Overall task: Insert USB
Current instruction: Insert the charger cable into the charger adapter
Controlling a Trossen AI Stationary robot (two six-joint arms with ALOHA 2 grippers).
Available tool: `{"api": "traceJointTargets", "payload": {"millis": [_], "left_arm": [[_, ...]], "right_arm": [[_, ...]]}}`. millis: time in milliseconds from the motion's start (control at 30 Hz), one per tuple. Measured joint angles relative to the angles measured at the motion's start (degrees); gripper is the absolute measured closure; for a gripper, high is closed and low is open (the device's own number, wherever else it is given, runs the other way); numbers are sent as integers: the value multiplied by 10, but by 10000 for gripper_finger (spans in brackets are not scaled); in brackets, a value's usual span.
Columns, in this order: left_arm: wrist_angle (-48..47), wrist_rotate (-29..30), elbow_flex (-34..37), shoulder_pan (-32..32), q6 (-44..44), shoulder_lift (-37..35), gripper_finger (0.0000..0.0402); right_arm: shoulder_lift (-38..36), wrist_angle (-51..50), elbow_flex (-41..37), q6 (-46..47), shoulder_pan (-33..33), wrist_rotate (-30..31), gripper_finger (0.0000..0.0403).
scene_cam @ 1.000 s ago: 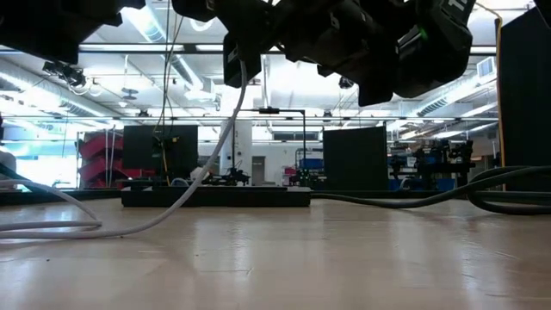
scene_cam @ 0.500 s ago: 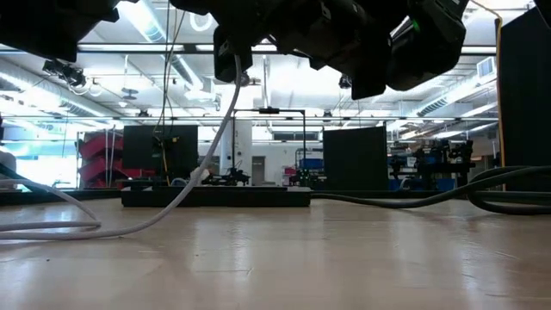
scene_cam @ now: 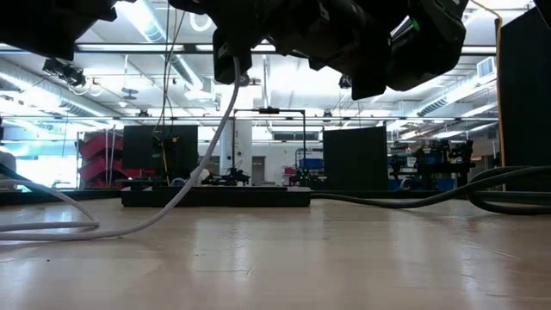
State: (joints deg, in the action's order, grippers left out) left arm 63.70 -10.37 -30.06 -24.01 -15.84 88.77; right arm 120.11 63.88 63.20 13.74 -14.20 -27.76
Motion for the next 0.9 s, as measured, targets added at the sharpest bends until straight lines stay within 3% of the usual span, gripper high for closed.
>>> {"api": "traceJointTargets", "payload": {"millis": [900], "left_arm": [[3,25,1,-3,-66,2,401]], "right_arm": [[3,22,0,18,0,8,290]]}}
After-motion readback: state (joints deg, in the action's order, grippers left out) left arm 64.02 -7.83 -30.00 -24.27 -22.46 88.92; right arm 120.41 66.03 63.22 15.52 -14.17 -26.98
